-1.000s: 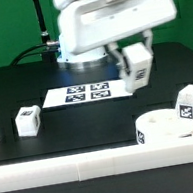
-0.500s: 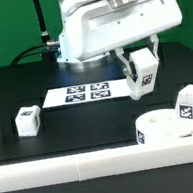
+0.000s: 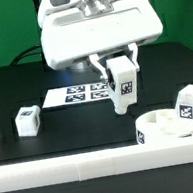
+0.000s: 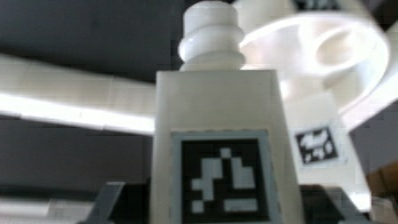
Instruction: Assemble stool
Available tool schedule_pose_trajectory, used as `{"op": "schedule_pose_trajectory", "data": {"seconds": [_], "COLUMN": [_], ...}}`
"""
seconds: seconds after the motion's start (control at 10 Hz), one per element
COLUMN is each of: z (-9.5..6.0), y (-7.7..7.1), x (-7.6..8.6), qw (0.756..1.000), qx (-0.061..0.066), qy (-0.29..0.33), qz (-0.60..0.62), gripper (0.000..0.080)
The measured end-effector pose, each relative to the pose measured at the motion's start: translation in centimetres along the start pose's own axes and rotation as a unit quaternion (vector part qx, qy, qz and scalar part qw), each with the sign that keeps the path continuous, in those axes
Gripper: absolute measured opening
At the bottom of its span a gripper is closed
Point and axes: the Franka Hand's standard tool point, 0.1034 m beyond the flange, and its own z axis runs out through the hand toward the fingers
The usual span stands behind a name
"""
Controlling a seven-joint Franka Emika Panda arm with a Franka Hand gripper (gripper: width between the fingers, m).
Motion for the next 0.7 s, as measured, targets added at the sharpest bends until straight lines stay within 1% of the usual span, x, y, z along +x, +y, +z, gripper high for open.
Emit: {"op": "schedule_pose_trajectory", "data": {"seconds": [0.1,0.2,0.3,0.5,0.6,0.7], "z": [0.7,0.9,1.0,1.9,2.1,2.1], "y": [-0.6,-0.4,-0.8,-1.5,-1.7,-1.8], "x": [-1.4,-1.9,-1.8,0.6,1.5,2.3], "qw": [1.0,0.999,0.999,0.999,0.998,0.999], "qx": [0.026,0.033,0.039,0.05,0.052,0.051], "qy": [-0.012,-0.018,-0.026,-0.02,-0.017,-0.012], "qz": [-0.005,0.0,0.001,-0.001,-0.003,-0.008], "gripper": [0.0337,0.0337,0.0337,0.0337,0.0337,0.0337]}}
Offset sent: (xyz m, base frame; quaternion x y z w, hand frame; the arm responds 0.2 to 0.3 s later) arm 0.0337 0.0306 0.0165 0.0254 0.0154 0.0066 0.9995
